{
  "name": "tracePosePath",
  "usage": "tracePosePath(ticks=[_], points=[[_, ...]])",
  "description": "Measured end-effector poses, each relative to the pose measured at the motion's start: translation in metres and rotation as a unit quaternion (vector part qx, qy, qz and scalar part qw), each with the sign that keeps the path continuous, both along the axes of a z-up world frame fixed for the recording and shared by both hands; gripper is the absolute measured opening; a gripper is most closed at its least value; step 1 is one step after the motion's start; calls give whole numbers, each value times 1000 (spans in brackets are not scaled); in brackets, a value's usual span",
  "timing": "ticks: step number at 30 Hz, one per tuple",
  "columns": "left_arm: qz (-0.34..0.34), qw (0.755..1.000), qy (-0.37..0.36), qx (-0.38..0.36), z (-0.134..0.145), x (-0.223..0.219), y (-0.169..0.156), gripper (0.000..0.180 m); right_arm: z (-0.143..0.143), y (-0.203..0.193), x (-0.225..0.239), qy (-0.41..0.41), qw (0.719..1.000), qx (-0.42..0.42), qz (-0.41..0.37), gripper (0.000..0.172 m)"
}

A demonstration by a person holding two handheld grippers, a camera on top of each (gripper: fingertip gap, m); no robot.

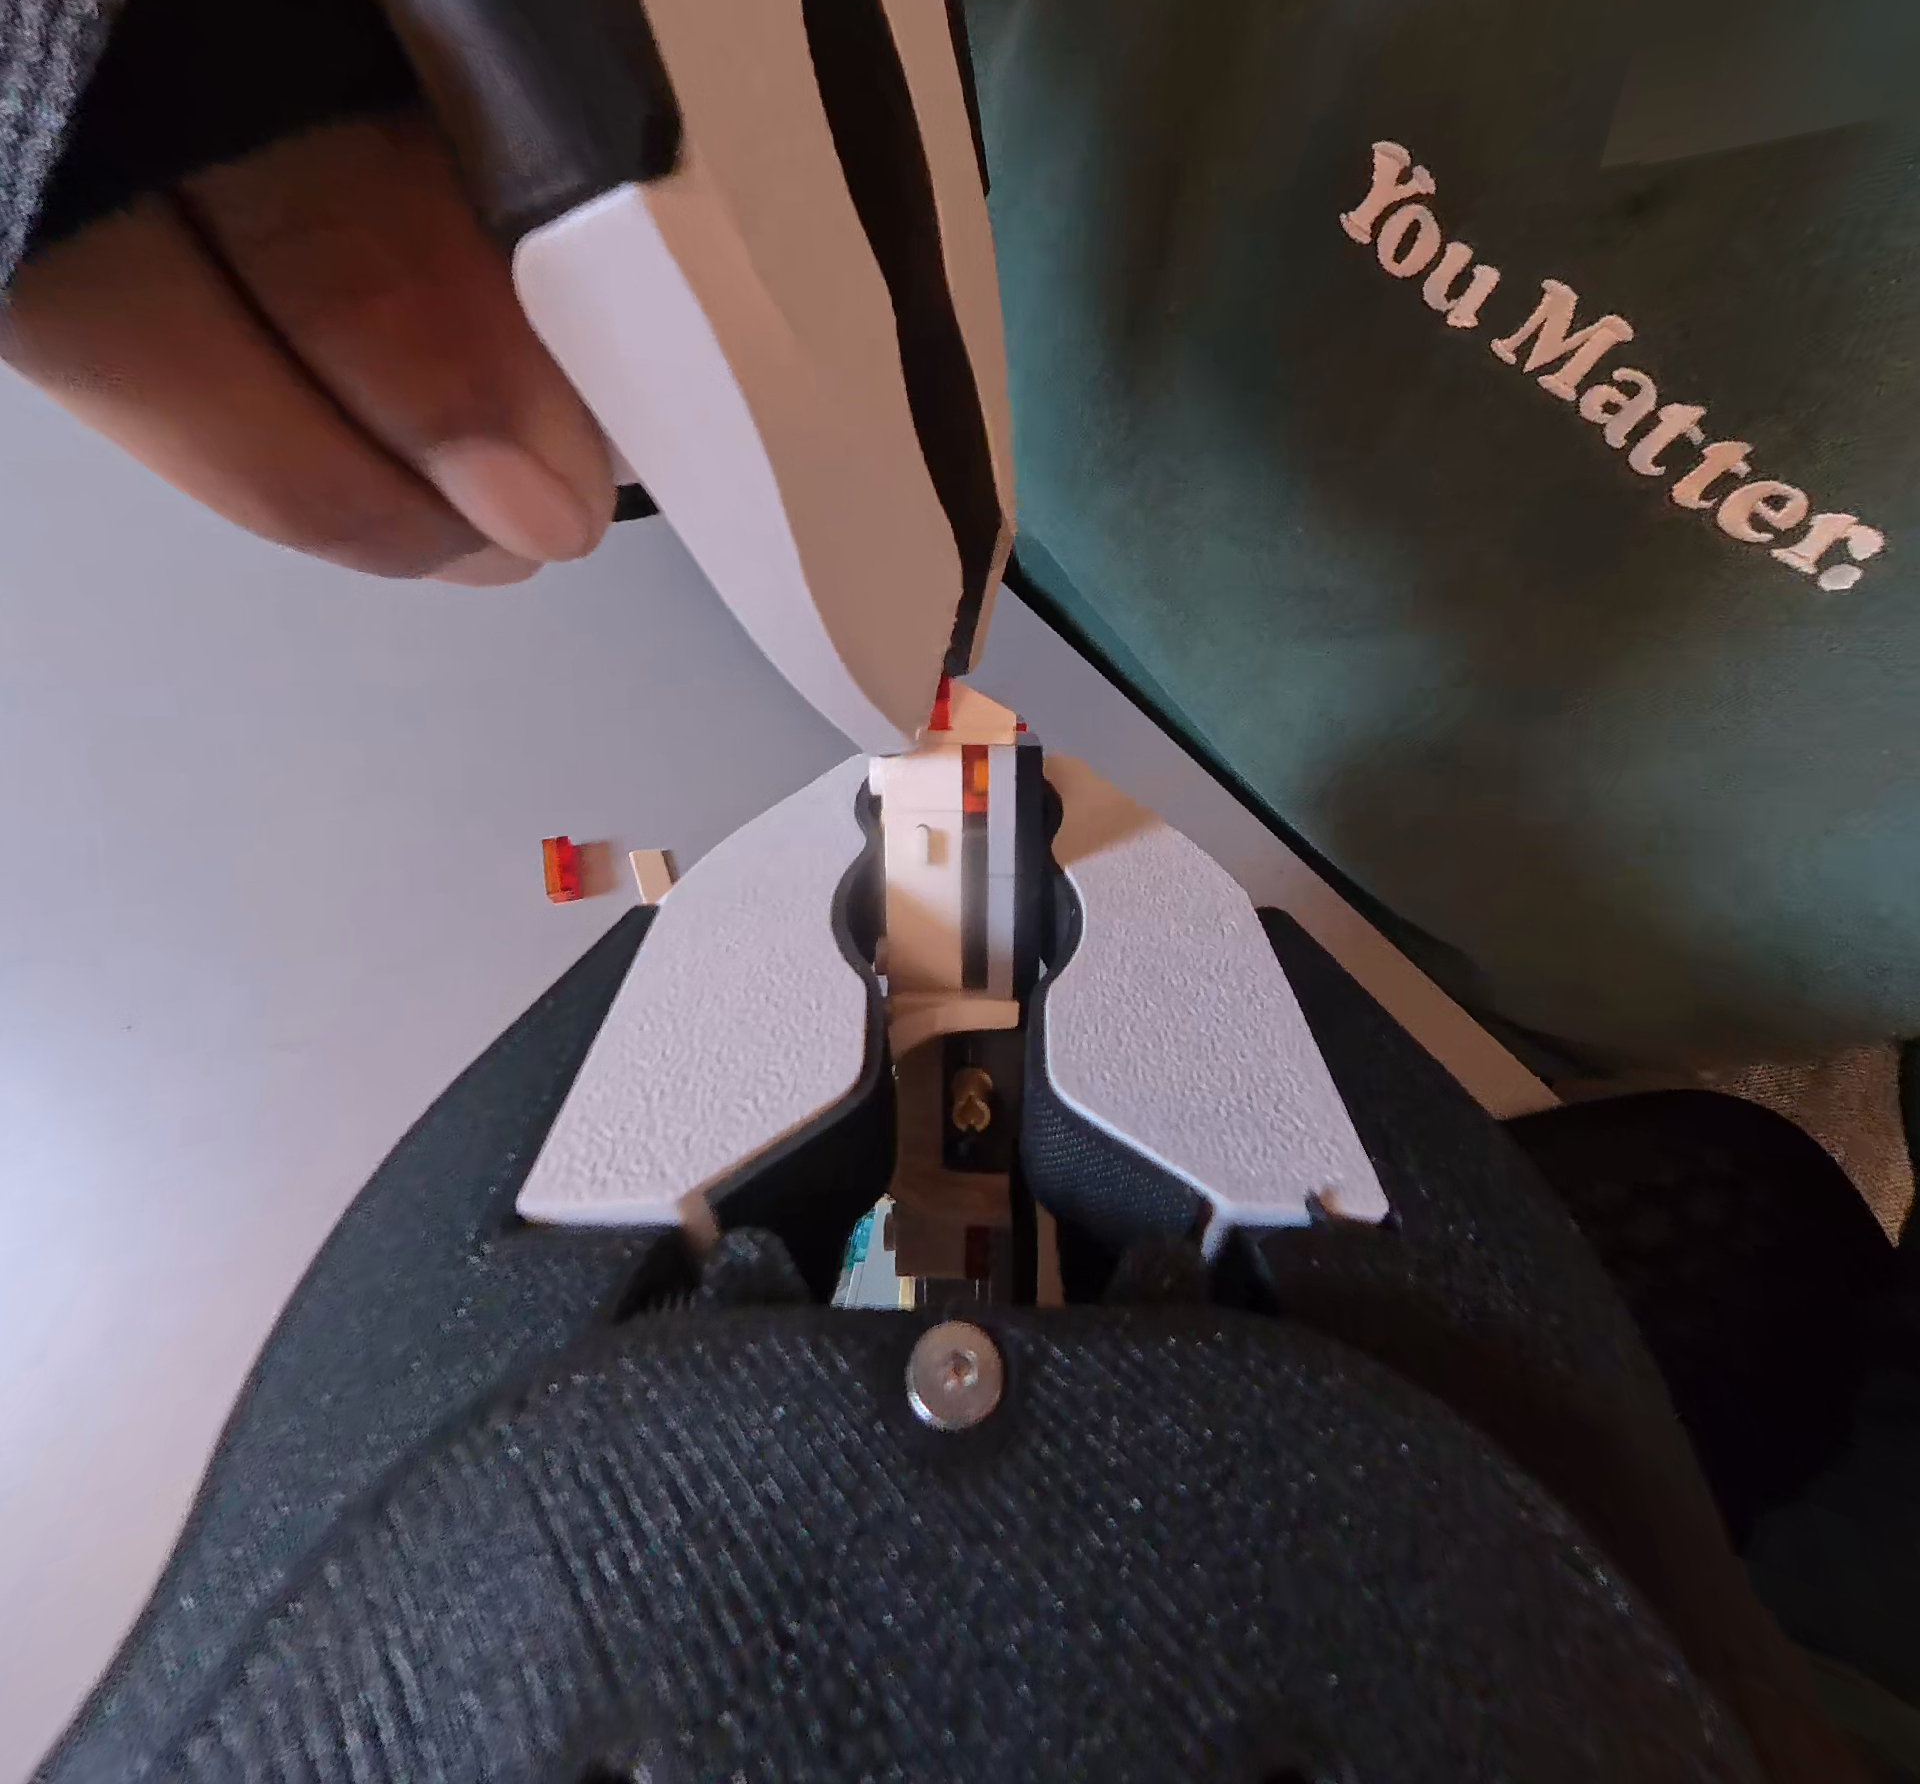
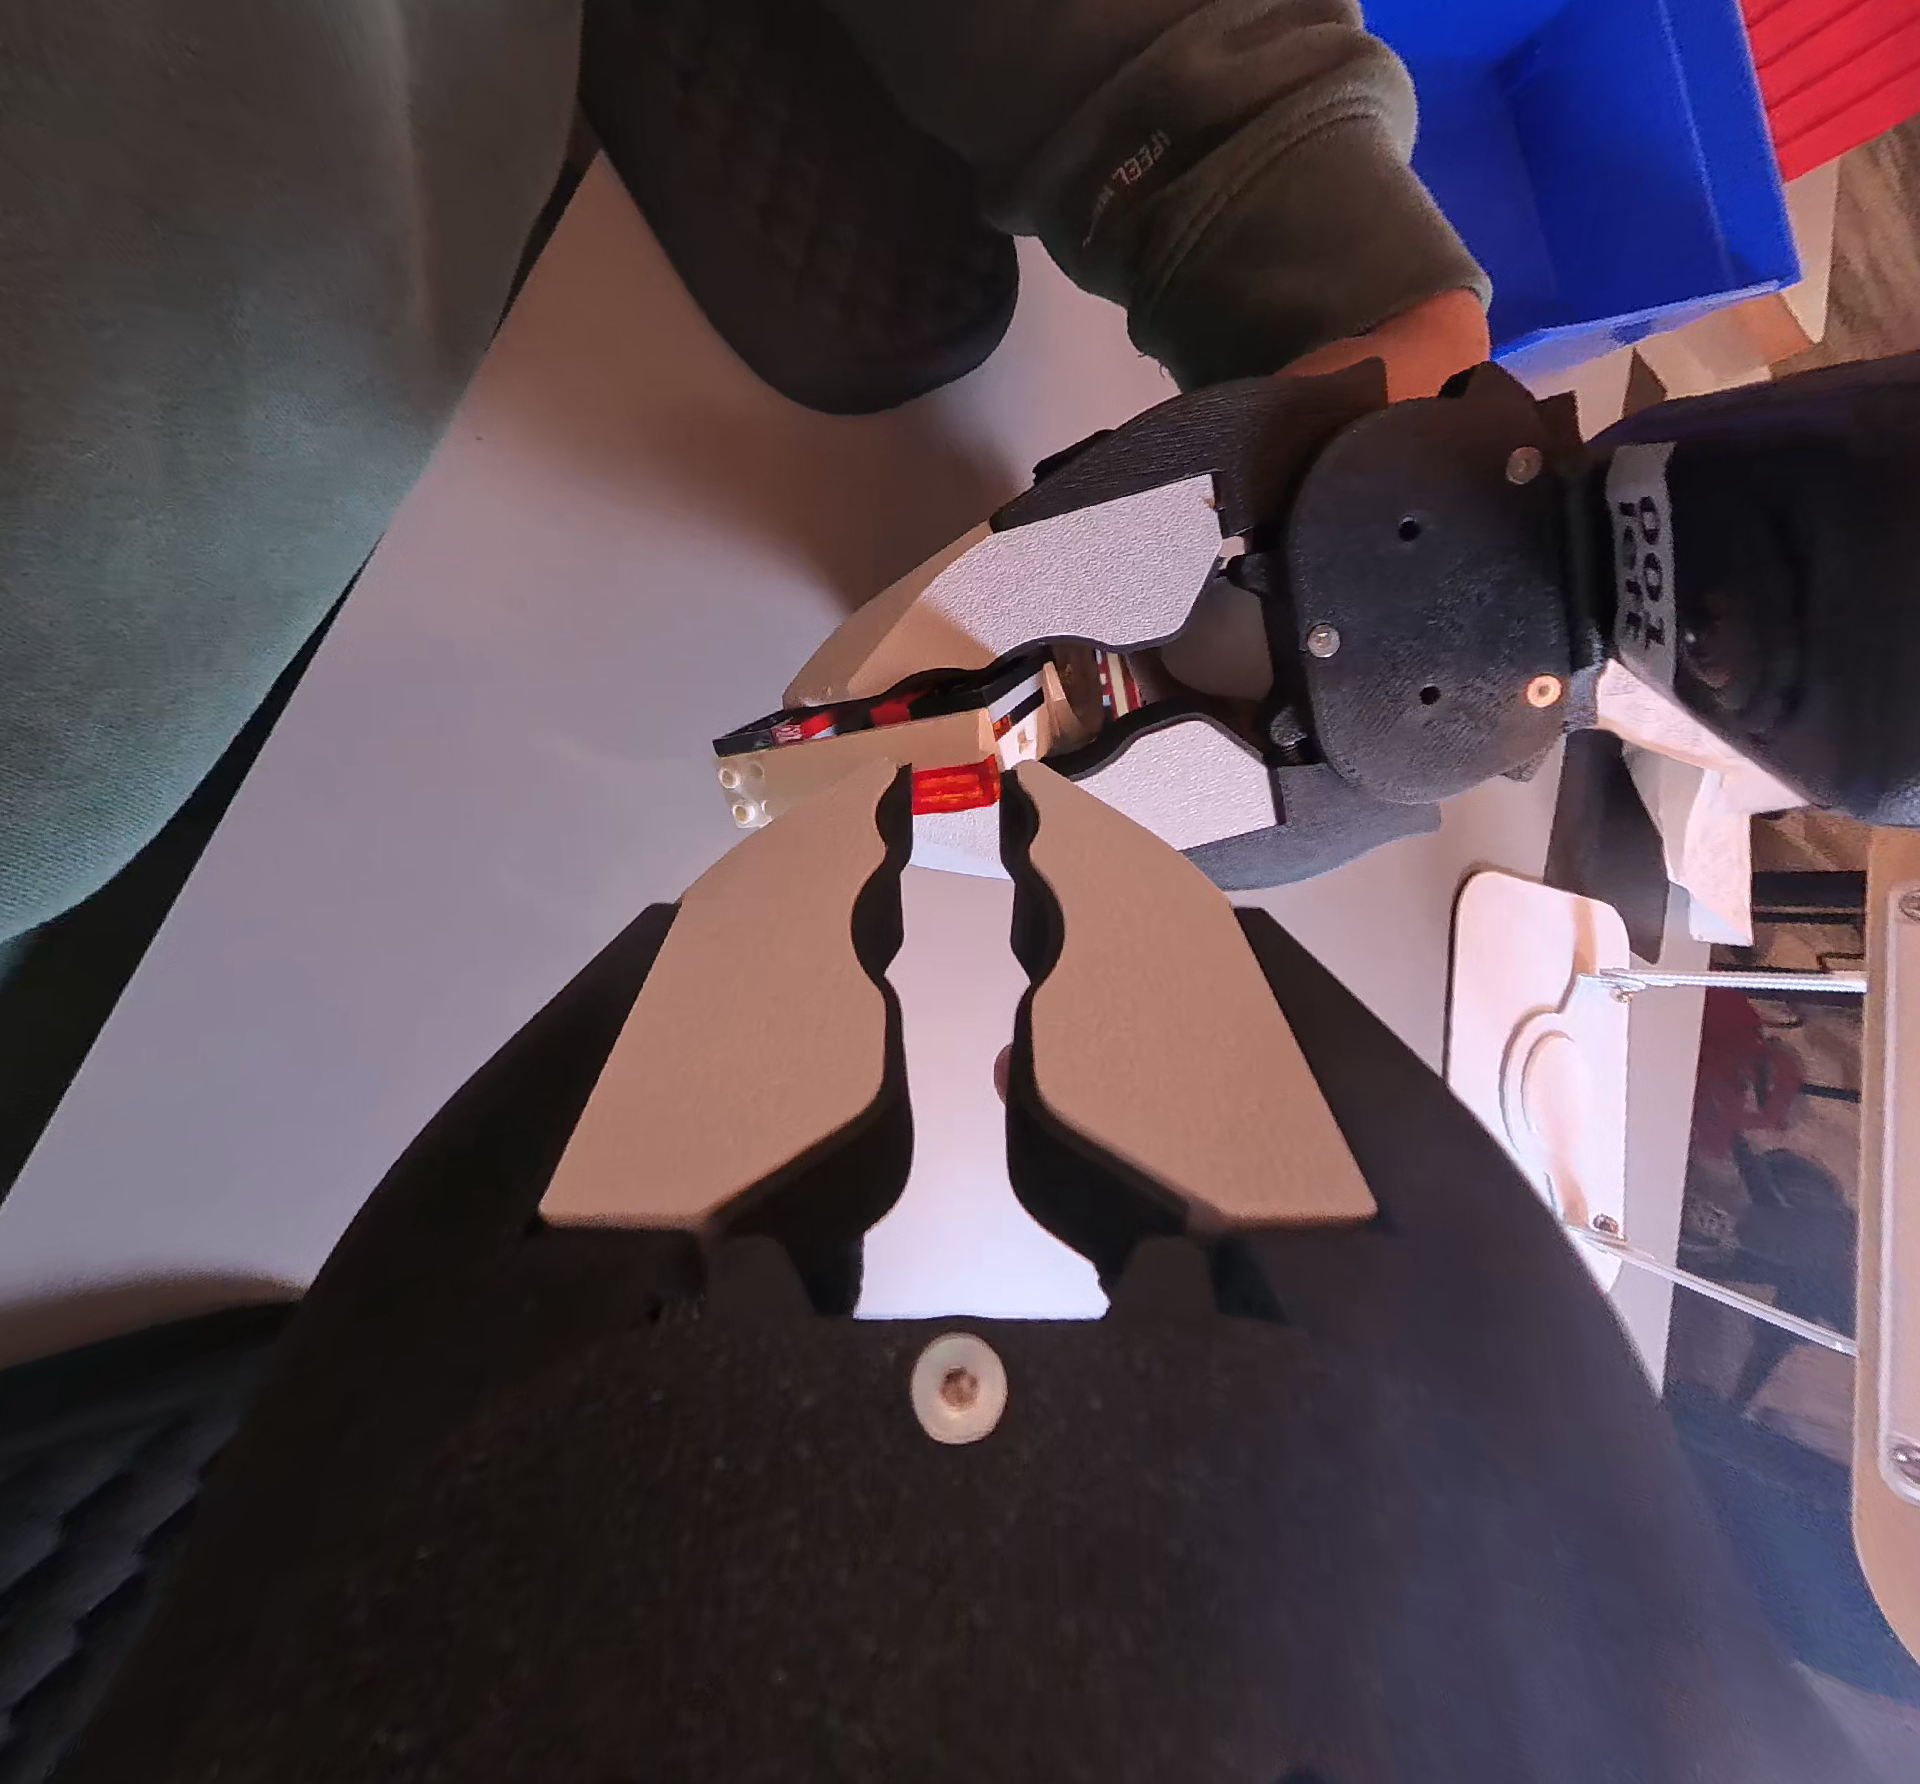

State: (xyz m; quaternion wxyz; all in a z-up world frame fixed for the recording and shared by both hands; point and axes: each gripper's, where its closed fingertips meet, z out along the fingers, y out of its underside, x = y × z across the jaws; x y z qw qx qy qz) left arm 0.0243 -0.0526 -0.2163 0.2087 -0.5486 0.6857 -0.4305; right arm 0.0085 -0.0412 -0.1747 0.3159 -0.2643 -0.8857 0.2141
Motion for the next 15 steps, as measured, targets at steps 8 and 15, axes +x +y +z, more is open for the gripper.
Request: tracePosePath(ticks=[8,15], points=[[1,1000,4,-3,-1,-1,3,24,7,3,-2,33,999,-10,-8,0],[23,999,-29,-17,9,-1,12,24,6,5,5,16,1000,-16,1,2]])
